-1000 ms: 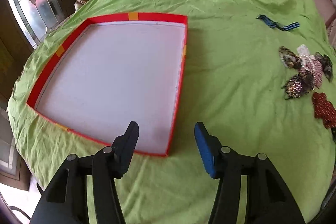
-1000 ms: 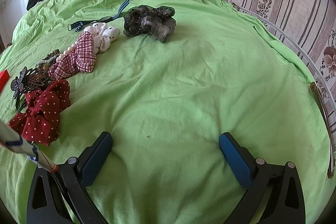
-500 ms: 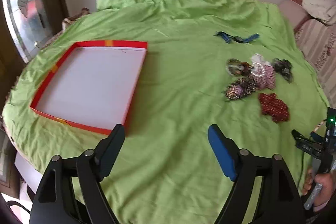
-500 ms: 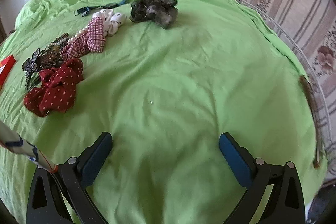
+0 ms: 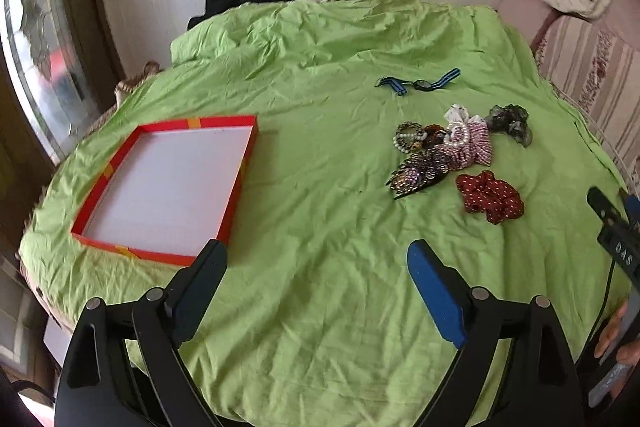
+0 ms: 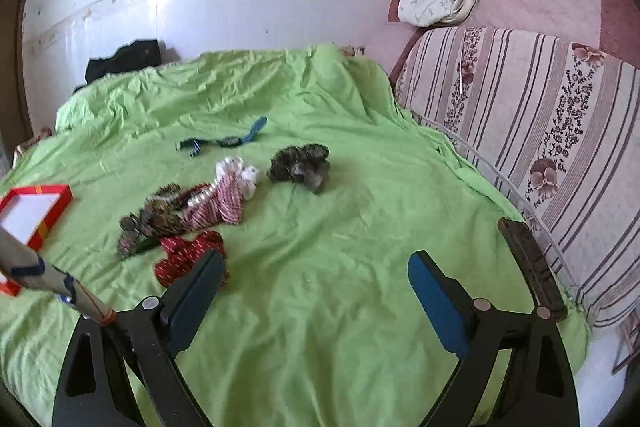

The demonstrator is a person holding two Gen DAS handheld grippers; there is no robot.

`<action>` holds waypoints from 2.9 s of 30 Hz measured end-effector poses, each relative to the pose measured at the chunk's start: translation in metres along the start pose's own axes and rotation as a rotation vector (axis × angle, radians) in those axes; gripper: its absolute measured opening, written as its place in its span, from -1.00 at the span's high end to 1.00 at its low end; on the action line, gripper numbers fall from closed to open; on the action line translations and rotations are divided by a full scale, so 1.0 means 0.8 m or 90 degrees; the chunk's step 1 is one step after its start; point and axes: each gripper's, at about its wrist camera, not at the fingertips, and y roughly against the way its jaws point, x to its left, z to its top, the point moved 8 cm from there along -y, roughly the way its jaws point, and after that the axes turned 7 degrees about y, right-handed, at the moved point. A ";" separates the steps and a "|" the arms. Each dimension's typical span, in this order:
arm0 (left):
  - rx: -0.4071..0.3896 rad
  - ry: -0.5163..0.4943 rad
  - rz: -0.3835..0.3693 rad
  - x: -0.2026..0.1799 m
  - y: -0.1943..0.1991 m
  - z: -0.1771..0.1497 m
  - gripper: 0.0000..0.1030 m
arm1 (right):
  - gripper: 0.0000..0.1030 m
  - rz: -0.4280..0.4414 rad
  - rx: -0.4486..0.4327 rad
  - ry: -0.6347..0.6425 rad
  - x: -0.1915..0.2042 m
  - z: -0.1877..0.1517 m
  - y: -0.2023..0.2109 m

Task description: Organize jewelry

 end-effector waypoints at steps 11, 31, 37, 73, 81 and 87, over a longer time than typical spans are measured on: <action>0.027 0.016 -0.039 -0.010 -0.014 -0.015 -0.76 | -0.78 0.069 0.058 -0.029 0.020 -0.020 -0.006; 0.065 -0.008 -0.020 -0.015 -0.039 -0.031 -0.76 | -0.79 0.095 0.084 0.005 0.043 -0.042 -0.024; 0.081 -0.011 -0.021 -0.014 -0.047 -0.037 -0.76 | -0.79 0.119 0.111 -0.016 0.044 -0.048 -0.031; 0.167 0.013 -0.199 -0.071 -0.138 0.057 -0.29 | -0.58 0.261 0.162 -0.027 0.082 -0.013 -0.097; 0.251 -0.043 -0.276 -0.154 -0.221 0.058 -0.29 | -0.48 0.296 0.209 -0.030 0.107 -0.027 -0.131; 0.258 -0.054 -0.258 -0.172 -0.246 0.046 0.09 | 0.17 0.318 0.242 -0.045 0.116 -0.037 -0.146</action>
